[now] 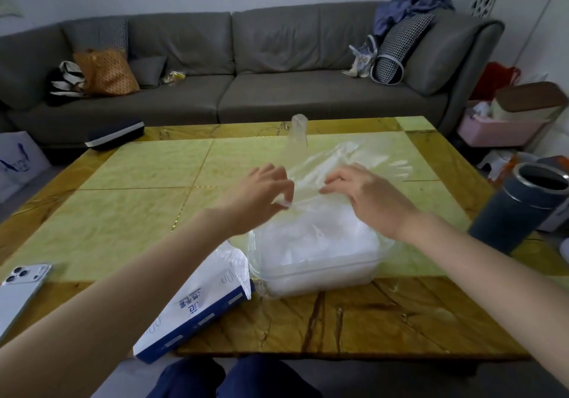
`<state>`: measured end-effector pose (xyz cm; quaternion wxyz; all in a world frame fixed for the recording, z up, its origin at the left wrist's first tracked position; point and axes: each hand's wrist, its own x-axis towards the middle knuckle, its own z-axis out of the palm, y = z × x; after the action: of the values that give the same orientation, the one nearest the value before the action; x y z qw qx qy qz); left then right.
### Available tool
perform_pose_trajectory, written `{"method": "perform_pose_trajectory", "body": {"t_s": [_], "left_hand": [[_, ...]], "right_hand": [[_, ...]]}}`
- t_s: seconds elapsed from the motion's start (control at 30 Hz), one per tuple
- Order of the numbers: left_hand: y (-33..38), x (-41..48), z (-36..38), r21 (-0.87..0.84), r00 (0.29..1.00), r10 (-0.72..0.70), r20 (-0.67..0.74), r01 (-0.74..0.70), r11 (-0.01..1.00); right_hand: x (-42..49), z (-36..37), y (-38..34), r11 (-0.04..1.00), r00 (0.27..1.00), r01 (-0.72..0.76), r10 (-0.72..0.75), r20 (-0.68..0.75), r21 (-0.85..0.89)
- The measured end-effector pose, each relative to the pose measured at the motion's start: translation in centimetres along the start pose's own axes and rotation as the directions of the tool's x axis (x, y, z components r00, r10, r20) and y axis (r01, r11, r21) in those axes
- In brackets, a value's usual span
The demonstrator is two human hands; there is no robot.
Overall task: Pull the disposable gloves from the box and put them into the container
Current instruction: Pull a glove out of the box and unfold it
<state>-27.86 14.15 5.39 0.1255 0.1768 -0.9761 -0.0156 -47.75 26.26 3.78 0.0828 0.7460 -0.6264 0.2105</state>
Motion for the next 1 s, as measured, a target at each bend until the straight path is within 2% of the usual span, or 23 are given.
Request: {"method": "perform_pose_trajectory", "body": {"t_s": [0.07, 0.13, 0.2, 0.3, 0.4, 0.43, 0.47, 0.53, 0.6, 0.67, 0.73, 0.83, 1.0], "left_hand": [[0.1, 0.2, 1.5, 0.062, 0.993, 0.02, 0.116, -0.027, 0.998], [0.1, 0.6, 2.8, 0.144, 0.976, 0.042, 0.215, -0.074, 0.987], [0.1, 0.8, 3.8, 0.225, 0.943, 0.044, 0.331, -0.124, 0.967], [0.1, 1.0, 4.9, 0.285, 0.875, 0.012, 0.484, -0.171, 0.943], [-0.2, 1.2, 5.7, 0.24, 0.791, -0.073, 0.607, -0.095, 0.966], [-0.2, 1.3, 5.5, 0.234, 0.769, -0.113, 0.63, -0.048, 0.971], [-0.1, 1.5, 5.3, 0.23, 0.761, -0.147, 0.631, -0.003, 0.973], [0.4, 2.0, 4.9, 0.225, 0.808, -0.181, 0.561, 0.061, 0.972], [1.0, 2.2, 5.0, 0.218, 0.875, -0.207, 0.438, 0.12, 0.969], [1.5, 2.2, 5.8, 0.212, 0.872, -0.259, 0.416, 0.184, 0.96], [1.8, 2.0, 7.2, 0.221, 0.794, -0.305, 0.525, 0.218, 0.951], [1.9, 1.8, 9.0, 0.277, 0.683, -0.333, 0.65, 0.195, 0.941], [1.5, 1.6, 10.6, 0.353, 0.656, -0.372, 0.657, 0.168, 0.92]], "right_hand": [[-0.7, 1.4, 0.0, 0.998, 0.986, -0.062, 0.058, 0.155, 0.02], [-0.9, 2.7, 0.1, 0.99, 0.942, -0.135, 0.115, 0.314, 0.041], [-0.8, 3.6, 0.1, 0.972, 0.869, -0.223, 0.165, 0.467, 0.072], [-0.5, 4.3, 0.0, 0.931, 0.757, -0.344, 0.198, 0.622, 0.121], [0.3, 4.1, -0.1, 0.897, 0.638, -0.417, 0.178, 0.749, 0.143], [0.6, 3.9, -0.1, 0.874, 0.637, -0.455, 0.185, 0.748, 0.171], [0.9, 3.7, -0.1, 0.838, 0.671, -0.496, 0.203, 0.713, 0.229], [1.5, 3.6, -0.1, 0.761, 0.781, -0.533, 0.275, 0.56, 0.369], [2.0, 4.1, 0.0, 0.8, 0.859, -0.471, 0.318, 0.402, 0.372], [2.2, 5.1, 0.1, 0.893, 0.878, -0.378, 0.262, 0.401, 0.244], [2.1, 6.4, 0.4, 0.962, 0.828, -0.266, 0.193, 0.527, 0.065], [1.9, 7.9, 0.7, 0.979, 0.736, -0.17, 0.2, 0.647, -0.109], [1.1, 8.7, 1.7, 0.96, 0.629, -0.179, 0.279, 0.725, -0.214]]}}
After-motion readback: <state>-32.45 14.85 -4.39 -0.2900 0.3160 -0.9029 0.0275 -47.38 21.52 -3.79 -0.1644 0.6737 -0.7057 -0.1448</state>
